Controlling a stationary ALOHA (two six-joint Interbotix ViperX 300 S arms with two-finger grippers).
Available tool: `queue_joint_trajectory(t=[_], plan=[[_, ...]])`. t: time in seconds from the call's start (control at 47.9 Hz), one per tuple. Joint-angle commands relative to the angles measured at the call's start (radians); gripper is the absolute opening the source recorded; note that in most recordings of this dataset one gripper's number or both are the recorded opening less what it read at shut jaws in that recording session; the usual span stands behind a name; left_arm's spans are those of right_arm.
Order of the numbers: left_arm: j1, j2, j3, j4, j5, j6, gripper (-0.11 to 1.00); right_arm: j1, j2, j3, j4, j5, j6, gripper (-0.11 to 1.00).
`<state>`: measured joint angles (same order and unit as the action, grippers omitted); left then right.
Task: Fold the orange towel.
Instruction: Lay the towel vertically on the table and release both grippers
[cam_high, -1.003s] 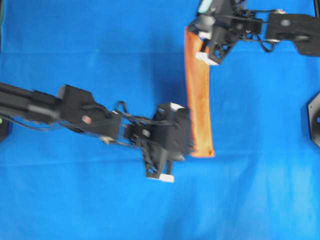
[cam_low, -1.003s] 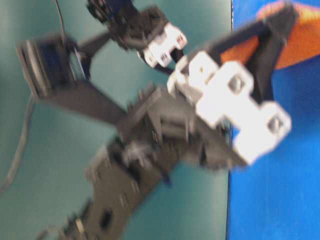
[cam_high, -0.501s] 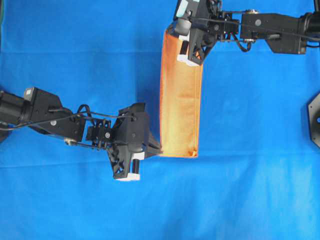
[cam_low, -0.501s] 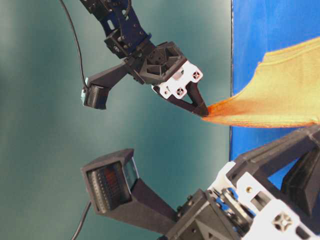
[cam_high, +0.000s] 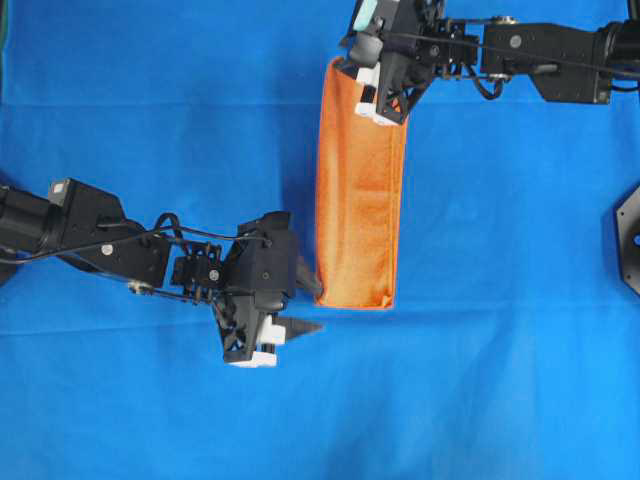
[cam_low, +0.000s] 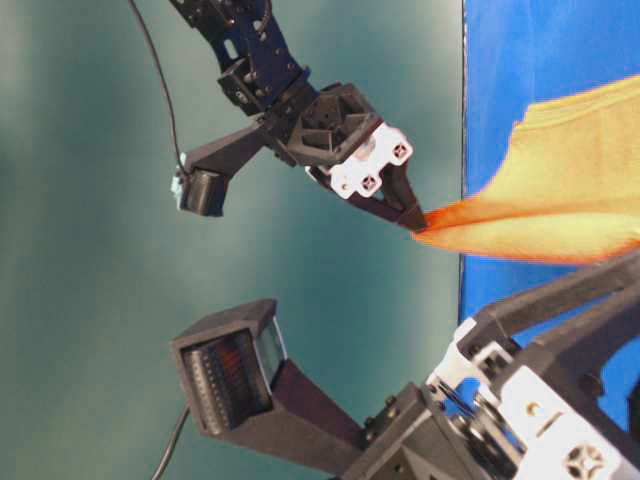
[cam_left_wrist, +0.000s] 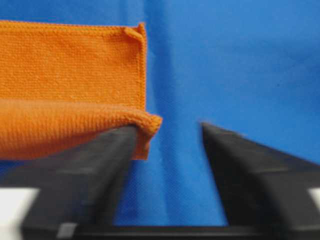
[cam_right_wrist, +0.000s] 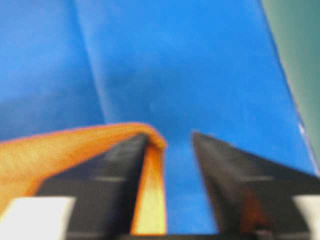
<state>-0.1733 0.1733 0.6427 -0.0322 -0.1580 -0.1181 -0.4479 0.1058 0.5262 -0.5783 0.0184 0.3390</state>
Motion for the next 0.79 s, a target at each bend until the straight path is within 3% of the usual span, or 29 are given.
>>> queue_joint_trajectory(t=[0.0, 0.042, 0.104, 0.334, 0.522, 0.773], plan=[[0.006, -0.037, -0.003, 0.003, 0.021, 0.003, 0.61, 0.006, -0.028, -0.006, -0.003, -0.005, 0.003, 0.56], [0.008, -0.049, -0.002, 0.003, 0.048, 0.003, 0.72, 0.008, -0.029, -0.005, -0.003, 0.003, 0.003, 0.63], [0.011, -0.077, -0.003, 0.003, 0.098, 0.002, 0.84, 0.006, -0.035, -0.005, -0.003, 0.014, 0.003, 0.62], [0.015, -0.218, -0.005, 0.003, 0.262, 0.006, 0.68, 0.028, -0.107, 0.015, -0.003, 0.038, 0.0, 0.59], [0.054, -0.357, 0.034, 0.006, 0.362, 0.011, 0.68, 0.051, -0.225, 0.083, -0.003, 0.038, 0.012, 0.58], [0.163, -0.497, 0.137, 0.006, 0.267, 0.054, 0.68, 0.081, -0.446, 0.268, 0.032, -0.006, 0.052, 0.58]])
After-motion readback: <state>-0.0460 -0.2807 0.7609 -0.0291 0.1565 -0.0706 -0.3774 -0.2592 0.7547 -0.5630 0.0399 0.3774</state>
